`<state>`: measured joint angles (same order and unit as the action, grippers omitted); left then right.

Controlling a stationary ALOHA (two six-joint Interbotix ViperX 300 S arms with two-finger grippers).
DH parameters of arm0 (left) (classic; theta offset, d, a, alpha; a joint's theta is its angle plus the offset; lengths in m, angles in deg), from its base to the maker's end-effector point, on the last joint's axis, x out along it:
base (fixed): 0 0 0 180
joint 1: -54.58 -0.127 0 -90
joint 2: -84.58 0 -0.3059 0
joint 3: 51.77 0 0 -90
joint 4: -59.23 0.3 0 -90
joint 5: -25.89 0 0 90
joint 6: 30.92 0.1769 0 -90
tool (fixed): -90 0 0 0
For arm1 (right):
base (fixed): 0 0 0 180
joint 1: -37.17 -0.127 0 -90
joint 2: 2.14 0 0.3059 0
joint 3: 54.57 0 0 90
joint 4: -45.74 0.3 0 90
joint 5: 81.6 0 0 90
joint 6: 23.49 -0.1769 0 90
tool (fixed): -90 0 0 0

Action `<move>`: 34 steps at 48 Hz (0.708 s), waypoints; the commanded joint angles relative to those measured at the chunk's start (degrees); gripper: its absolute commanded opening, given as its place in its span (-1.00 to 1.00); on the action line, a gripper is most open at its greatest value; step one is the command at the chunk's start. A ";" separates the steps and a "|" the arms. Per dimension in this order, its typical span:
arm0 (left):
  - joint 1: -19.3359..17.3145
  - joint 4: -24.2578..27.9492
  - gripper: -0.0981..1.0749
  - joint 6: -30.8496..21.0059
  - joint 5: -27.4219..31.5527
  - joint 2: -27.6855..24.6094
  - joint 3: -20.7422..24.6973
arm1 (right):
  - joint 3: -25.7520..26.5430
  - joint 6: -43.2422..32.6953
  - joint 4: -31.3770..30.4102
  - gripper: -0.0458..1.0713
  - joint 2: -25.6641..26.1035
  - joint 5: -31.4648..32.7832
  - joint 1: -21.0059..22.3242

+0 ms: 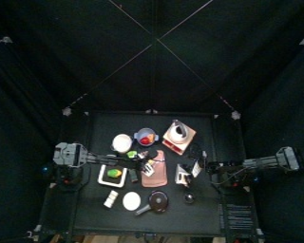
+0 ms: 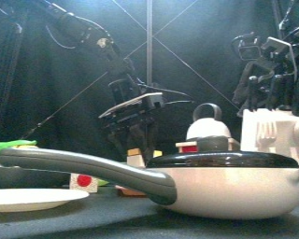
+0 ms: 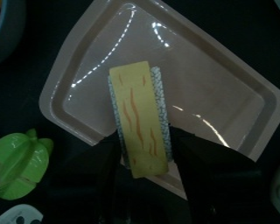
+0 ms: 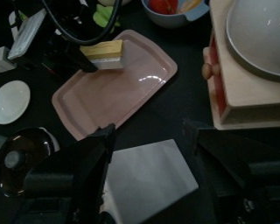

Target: Place egg sushi on stove

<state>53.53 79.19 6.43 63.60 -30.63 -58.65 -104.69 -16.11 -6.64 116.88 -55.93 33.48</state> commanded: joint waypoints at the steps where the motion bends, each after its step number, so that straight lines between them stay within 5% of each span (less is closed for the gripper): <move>1: -0.18 0.35 0.23 0.09 -0.18 2.46 0.53 | 0.79 0.00 0.00 0.76 0.18 -0.18 0.00; 18: 5.80 -0.09 0.22 6.06 9.23 9.40 -2.29 | 0.79 0.18 -0.53 0.76 0.18 -0.18 0.09; 34: 12.92 -6.68 0.22 12.22 13.27 12.74 -5.27 | 1.05 0.18 -0.79 0.76 0.09 -0.18 0.44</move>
<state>65.48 73.82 17.77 76.78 -19.90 -64.10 -104.60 -16.02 -7.17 116.97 -55.93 33.83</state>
